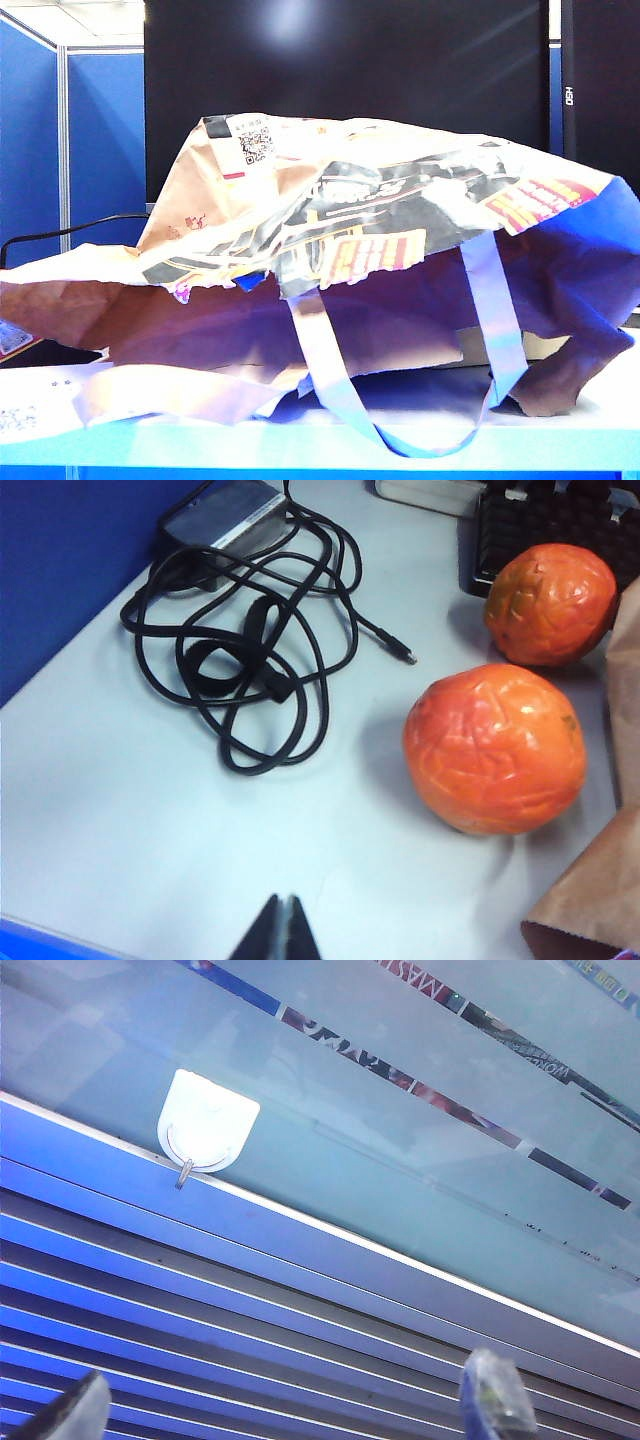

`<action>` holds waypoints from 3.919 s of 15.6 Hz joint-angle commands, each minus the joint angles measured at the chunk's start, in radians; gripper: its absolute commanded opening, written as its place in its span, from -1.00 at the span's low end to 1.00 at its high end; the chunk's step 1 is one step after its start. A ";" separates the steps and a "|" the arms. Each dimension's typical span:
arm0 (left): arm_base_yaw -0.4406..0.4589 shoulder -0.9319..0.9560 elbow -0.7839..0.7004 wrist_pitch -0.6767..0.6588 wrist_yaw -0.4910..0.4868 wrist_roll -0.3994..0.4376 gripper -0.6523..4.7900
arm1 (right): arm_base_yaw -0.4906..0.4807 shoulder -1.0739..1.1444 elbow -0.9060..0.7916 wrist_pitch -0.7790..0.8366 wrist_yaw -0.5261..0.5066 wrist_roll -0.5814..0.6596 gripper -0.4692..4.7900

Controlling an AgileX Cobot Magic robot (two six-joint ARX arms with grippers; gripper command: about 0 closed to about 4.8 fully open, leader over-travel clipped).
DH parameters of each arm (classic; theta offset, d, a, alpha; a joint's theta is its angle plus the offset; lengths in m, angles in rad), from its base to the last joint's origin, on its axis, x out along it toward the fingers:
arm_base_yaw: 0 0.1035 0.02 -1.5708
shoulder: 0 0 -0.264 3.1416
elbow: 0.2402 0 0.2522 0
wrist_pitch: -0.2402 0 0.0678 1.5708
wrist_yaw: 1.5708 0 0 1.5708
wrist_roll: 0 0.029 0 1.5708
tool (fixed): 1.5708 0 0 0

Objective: Open the paper bag and put two oranges into the paper bag.

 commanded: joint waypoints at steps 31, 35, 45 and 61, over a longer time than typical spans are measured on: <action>0.000 0.000 -0.001 0.000 0.046 -0.068 -0.78 | 0.074 -0.002 -0.040 0.668 -1.475 -0.244 1.00; 0.000 0.000 -0.001 0.002 0.048 -0.069 -0.78 | 0.073 -0.002 -0.040 0.668 -1.324 -0.455 1.00; 0.000 0.000 0.002 0.096 0.593 -0.125 -0.38 | 0.074 -0.002 -0.042 0.995 -1.891 0.243 1.00; 0.001 0.000 0.024 0.087 0.531 -0.109 -0.18 | 0.650 -0.002 -0.043 0.843 -2.007 0.239 1.00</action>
